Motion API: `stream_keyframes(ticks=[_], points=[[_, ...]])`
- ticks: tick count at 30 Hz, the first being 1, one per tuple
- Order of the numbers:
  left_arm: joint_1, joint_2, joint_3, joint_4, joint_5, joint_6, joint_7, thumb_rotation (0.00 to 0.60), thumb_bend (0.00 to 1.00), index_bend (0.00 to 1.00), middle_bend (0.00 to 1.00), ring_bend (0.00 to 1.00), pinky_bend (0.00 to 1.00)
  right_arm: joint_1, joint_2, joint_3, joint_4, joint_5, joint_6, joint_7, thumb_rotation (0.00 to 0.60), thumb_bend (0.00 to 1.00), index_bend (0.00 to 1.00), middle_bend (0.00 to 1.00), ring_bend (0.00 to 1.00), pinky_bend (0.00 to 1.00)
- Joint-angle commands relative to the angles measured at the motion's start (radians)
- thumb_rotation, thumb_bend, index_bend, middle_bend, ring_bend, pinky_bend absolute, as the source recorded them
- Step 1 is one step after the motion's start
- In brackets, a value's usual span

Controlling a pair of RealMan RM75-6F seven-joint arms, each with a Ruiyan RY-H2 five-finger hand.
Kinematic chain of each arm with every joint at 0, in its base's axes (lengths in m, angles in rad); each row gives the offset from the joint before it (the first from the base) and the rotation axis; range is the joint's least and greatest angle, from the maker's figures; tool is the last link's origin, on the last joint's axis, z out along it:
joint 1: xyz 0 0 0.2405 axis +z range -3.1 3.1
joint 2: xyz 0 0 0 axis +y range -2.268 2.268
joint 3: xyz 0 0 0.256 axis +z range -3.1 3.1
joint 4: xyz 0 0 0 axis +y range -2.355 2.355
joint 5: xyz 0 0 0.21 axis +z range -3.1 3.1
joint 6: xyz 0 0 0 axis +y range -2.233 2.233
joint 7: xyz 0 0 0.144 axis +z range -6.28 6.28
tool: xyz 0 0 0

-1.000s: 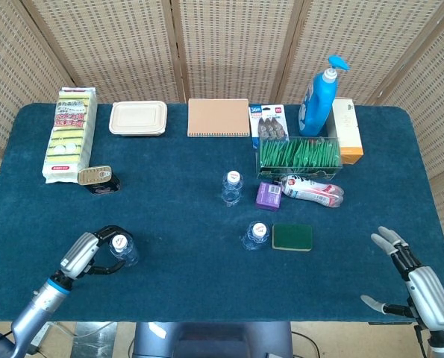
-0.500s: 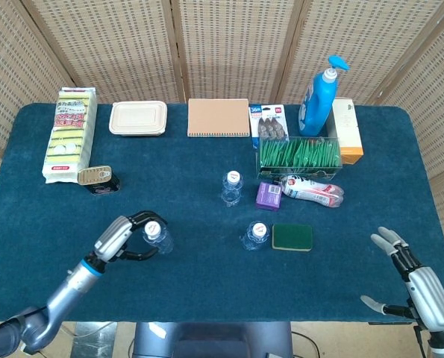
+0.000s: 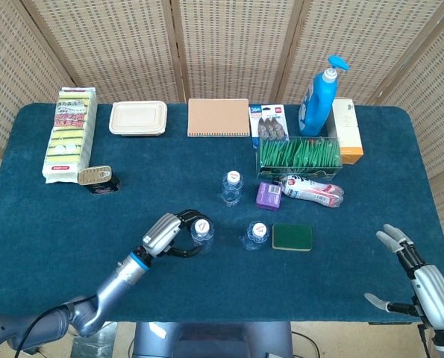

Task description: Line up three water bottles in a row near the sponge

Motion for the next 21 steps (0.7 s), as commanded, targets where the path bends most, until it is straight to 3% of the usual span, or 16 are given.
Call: stream_keyframes(ticks=[1,17,20,21], points=[[-0.013,-0.031,0.005,0.034,-0.002,-0.003,0.004,0.600,0.32,0.36,0.40,0.28,0.47,0.000,0.002,0.000,0.001,-0.002,0.001,0.006,0.600,0.00,0.10,0.04,0.00,0.22],[-0.058,-0.101,0.020,0.134,-0.033,-0.049,0.016,0.600,0.31,0.36,0.40,0.27,0.45,-0.001,0.007,0.001,0.002,-0.007,0.005,0.017,0.600,0.00,0.10,0.04,0.00,0.22],[-0.064,-0.088,0.034,0.120,-0.037,-0.073,-0.001,0.600,0.29,0.30,0.34,0.23,0.42,-0.001,0.007,0.002,0.001,-0.009,0.006,0.016,0.600,0.00,0.10,0.04,0.00,0.22],[-0.065,-0.085,0.037,0.117,-0.038,-0.076,-0.005,0.600,0.28,0.24,0.29,0.20,0.40,-0.001,0.007,0.002,0.000,-0.009,0.007,0.016,0.600,0.00,0.10,0.04,0.00,0.22]])
